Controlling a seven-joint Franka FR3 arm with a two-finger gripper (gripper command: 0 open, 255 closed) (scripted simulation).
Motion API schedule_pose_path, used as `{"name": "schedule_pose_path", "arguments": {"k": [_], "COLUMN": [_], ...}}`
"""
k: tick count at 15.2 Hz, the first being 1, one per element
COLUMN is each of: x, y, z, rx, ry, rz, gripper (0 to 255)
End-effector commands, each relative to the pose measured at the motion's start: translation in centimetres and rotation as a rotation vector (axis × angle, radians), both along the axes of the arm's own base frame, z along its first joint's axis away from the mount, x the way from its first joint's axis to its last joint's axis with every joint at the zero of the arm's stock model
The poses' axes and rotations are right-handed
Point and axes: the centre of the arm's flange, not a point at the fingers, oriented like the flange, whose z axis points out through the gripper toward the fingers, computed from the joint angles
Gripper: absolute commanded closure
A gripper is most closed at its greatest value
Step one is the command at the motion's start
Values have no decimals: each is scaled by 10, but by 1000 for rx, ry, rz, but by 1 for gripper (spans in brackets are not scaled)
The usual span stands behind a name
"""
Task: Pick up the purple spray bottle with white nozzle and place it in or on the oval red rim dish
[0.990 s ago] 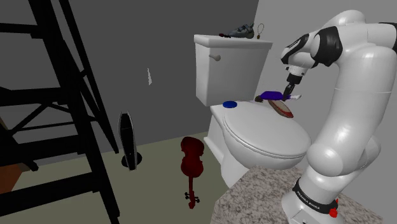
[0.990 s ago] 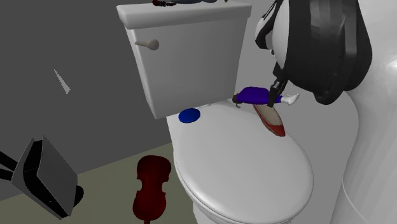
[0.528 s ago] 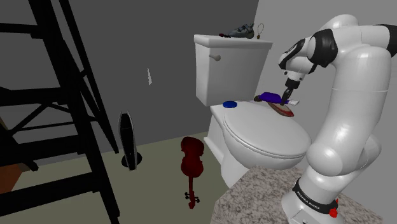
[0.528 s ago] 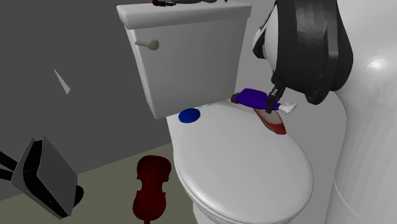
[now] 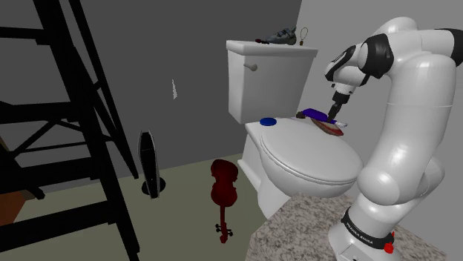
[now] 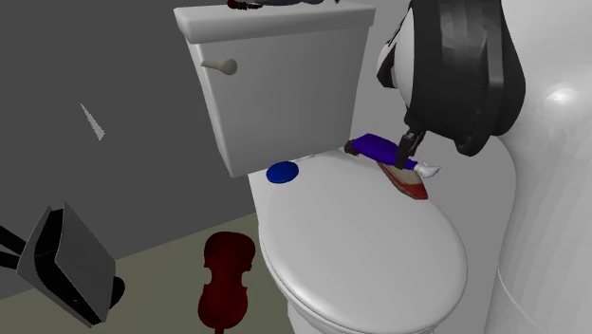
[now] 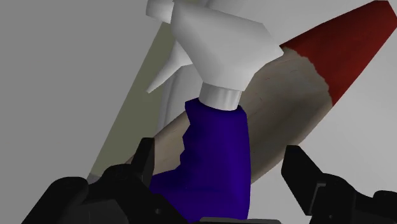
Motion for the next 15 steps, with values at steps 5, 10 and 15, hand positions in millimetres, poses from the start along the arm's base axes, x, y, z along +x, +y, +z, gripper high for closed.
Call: {"name": "schedule_pose_path", "arguments": {"k": [5,10,15], "x": [-1,-2,-2], "y": [-2,-4,-4], "z": [26,50,50], "rx": [0,0,0], "ry": [0,0,0], "rz": [0,0,0], "gripper": [0,0,0]}}
